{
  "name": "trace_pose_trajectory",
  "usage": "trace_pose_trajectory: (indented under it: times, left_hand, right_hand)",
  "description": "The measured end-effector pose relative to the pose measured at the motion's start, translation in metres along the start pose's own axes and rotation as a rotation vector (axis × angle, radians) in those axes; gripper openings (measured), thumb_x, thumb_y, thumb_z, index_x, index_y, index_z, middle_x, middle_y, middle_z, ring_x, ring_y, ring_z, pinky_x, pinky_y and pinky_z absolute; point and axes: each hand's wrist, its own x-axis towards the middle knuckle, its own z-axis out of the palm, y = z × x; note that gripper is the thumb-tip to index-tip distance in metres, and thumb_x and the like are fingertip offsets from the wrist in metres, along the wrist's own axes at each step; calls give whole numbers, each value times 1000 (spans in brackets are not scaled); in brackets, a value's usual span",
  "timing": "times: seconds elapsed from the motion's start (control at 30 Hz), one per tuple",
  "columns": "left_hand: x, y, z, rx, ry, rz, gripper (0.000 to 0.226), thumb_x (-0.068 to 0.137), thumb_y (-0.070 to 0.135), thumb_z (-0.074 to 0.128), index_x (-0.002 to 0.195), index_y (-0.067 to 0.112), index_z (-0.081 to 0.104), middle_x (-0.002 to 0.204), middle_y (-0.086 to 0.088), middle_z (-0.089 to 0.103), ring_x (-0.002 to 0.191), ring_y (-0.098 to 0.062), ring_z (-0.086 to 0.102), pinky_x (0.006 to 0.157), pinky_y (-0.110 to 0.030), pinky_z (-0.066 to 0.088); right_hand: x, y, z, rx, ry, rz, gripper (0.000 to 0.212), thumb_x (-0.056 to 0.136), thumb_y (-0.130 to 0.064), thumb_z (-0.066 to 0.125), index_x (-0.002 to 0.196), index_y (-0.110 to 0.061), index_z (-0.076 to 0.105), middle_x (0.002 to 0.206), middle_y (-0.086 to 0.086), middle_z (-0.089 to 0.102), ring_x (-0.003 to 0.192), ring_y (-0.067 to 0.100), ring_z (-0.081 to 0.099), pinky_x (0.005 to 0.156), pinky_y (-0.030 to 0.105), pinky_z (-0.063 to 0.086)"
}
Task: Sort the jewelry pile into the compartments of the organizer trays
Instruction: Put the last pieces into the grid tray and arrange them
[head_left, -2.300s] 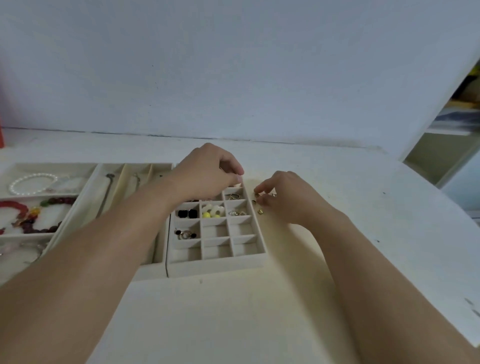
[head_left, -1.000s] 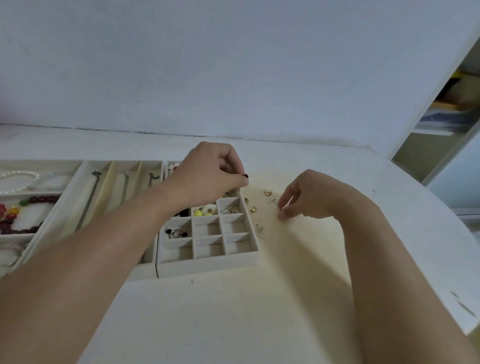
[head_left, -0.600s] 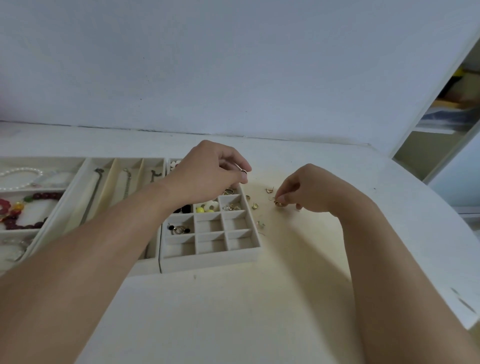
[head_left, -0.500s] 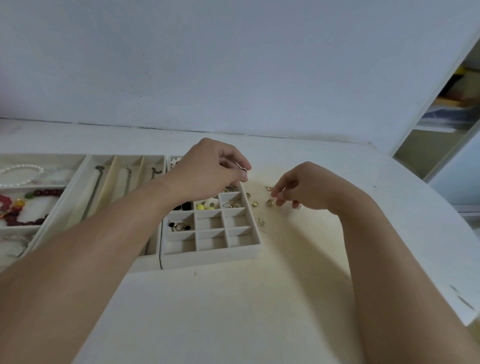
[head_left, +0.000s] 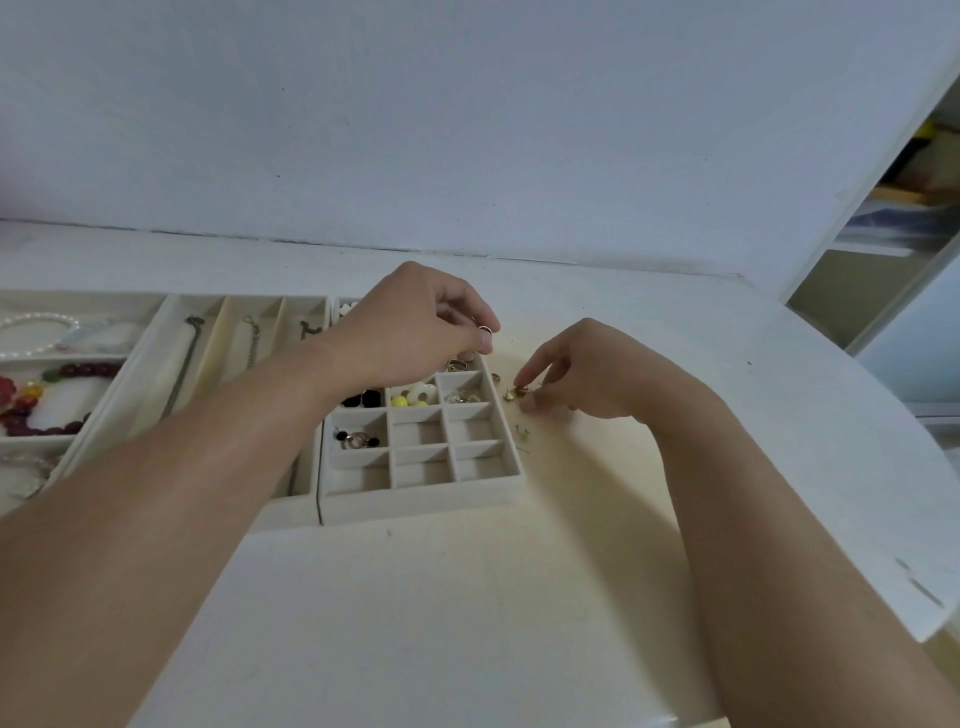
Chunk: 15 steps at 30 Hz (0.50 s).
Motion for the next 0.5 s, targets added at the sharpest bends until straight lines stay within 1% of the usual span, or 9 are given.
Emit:
trace_pose_trajectory:
  times: [0.1,0.17,0.27,0.37,0.43,0.5]
  left_hand:
    - [0,-1,0,1,-4,3,8,87,14,75,94,19,76,81,0,77,63,4,66,49,-8,41]
    - [0,-1,-1,-3,-7,3,9,87,14,75,94,19,76,81,0,77,65,2,67,50,-9,43]
    - [0,-1,-1,5,-21,-3,10,87,16,75,94,22,76,81,0,77,66,1,67,50,-12,46]
    - [0,-1,0,-2,-28,-12,10,87,16,75,95,22,75,82,1,77,65,2,67,49,-11,45]
    - [0,-1,0,1,-33,-12,11,87,16,75,95,23,75,82,2,77,69,0,68,51,-12,46]
    - [0,-1,0,2,-34,-13,12,87,16,75,95,25,75,82,3,77,71,-2,69,56,-16,48]
  right_hand:
    - [2,-2,4,1,24,-9,7,84,-27,78,91,-29,79,87,-4,72,60,7,55,55,22,40]
    - [3,-1,3,7,23,-23,7,89,-24,73,91,-26,79,87,-3,73,63,10,57,59,24,44]
    - [1,0,0,72,36,-17,10,94,-19,66,90,-22,75,85,-7,76,64,12,62,63,26,46]
    - [1,1,-1,92,51,-7,11,97,-19,62,93,-19,71,85,-7,77,66,11,64,58,24,43]
    - [2,3,-2,124,83,3,11,98,-17,61,93,-18,70,85,-6,77,66,12,65,55,25,42]
    - [2,6,-6,154,114,18,11,96,-13,63,92,-17,72,83,-4,76,65,13,64,52,26,45]
